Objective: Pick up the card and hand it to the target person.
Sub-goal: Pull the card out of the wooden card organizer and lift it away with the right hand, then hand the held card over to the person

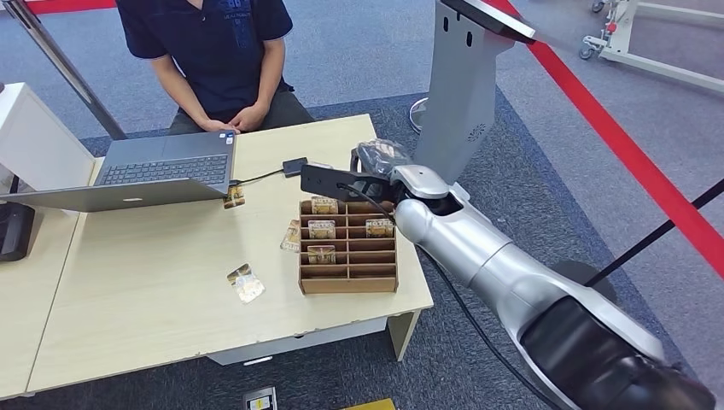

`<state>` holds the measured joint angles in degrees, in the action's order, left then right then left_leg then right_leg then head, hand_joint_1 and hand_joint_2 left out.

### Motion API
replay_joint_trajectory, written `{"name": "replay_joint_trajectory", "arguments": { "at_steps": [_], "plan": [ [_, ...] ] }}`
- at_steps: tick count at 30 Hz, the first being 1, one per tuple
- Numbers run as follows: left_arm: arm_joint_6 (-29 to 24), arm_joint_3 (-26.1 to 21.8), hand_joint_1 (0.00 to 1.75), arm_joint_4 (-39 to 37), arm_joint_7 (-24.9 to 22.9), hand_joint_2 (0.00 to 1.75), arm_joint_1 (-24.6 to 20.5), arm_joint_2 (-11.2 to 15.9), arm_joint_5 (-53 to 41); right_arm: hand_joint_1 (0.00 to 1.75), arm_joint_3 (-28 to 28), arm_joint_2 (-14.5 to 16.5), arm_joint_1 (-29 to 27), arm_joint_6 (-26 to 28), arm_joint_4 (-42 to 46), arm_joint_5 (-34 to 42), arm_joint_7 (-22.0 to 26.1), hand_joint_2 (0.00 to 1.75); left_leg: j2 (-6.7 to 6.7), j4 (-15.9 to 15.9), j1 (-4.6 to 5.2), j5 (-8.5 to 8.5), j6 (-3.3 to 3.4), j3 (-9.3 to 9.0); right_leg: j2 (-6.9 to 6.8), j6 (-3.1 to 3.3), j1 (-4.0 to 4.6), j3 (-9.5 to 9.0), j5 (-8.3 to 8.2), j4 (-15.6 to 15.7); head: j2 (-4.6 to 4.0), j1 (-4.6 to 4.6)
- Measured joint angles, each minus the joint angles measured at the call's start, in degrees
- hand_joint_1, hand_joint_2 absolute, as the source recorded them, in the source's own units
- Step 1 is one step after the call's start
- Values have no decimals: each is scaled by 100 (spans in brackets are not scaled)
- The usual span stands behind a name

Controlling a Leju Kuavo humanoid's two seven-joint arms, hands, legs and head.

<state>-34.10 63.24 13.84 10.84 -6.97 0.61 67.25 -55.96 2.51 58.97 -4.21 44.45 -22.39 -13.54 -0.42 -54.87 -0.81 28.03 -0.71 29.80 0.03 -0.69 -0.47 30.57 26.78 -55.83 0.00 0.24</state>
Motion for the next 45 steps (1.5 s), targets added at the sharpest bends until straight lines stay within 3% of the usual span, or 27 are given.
{"name": "replay_joint_trajectory", "arguments": {
  "at_steps": [4, 7, 12, 15, 20, 28, 30, 32, 34, 45],
  "plan": [
    [-2, 0, 0, 0, 7, 0, 5, 1, 12, 148, 112, -149, 82, -1, 656, 211, -163, 175, 0, 0, 0, 0, 0, 0, 0, 0, 0, 0, 0, 0, 0, 0],
    [5, 0, 0, 0, 32, 0, 6, 2, 10, 141, 208, -262, 116, -15, 1061, 396, -203, 175, 0, 0, 0, 0, 0, 0, 0, 0, 0, 0, 0, 1, 0, 0],
    [40, 2, 0, 0, 52, 0, 4, 3, -37, 144, 303, -393, 121, -73, 1493, 609, -205, 175, 0, 0, 0, 1, 0, 0, 0, 0, 0, 0, 0, 1, 0, 0],
    [59, 1, 0, 0, 80, 0, 1, 4, -76, 135, 291, -384, 113, -30, 1503, 655, -63, 175, 0, 1, 0, 1, 0, 1, 0, 0, 0, 0, 0, 0, 0, 0],
    [49, 2, 0, 0, 70, 0, -8, 4, -140, 138, 189, -188, 93, 331, 1158, 358, 335, 175, -1, 3, -2, 1, 0, 3, 0, 1, 1, 0, 1, -1, 0, 0],
    [-37, 27, 0, 0, -86, 0, -20, 3, -199, 135, 78, 380, 35, 919, 133, 3, 834, 175, -1, 3, -3, 1, 0, 6, 0, 3, 2, 2, 3, -1, 0, 0],
    [-39, 48, 0, 0, -99, 0, -21, 2, -222, 103, 74, 521, 21, 958, -73, -5, 912, 175, -1, 3, -3, 1, 0, 7, 0, 3, 2, 3, 3, -1, 0, -1],
    [-38, 62, 0, 0, -95, 0, -23, 2, -240, 37, 74, 663, 14, 1005, -254, 1, 969, 175, -1, 3, -3, 1, 0, 7, 0, 3, 2, 4, 3, -1, 0, -1],
    [-34, 77, 0, 0, -82, 0, -24, 2, -258, 0, 75, 798, 7, 1052, -427, 25, 1013, 175, -1, 3, -3, 1, -1, 7, 0, 4, 2, 4, 4, -1, 0, 0],
    [14, 102, 0, 0, 7, 0, -27, 2, -347, 0, 73, 1392, -100, 1261, -995, 569, 1167, 175, 2, 4, -5, 2, -2, 7, 1, 6, 4, 6, 5, -1, 0, 0]
  ]
}}
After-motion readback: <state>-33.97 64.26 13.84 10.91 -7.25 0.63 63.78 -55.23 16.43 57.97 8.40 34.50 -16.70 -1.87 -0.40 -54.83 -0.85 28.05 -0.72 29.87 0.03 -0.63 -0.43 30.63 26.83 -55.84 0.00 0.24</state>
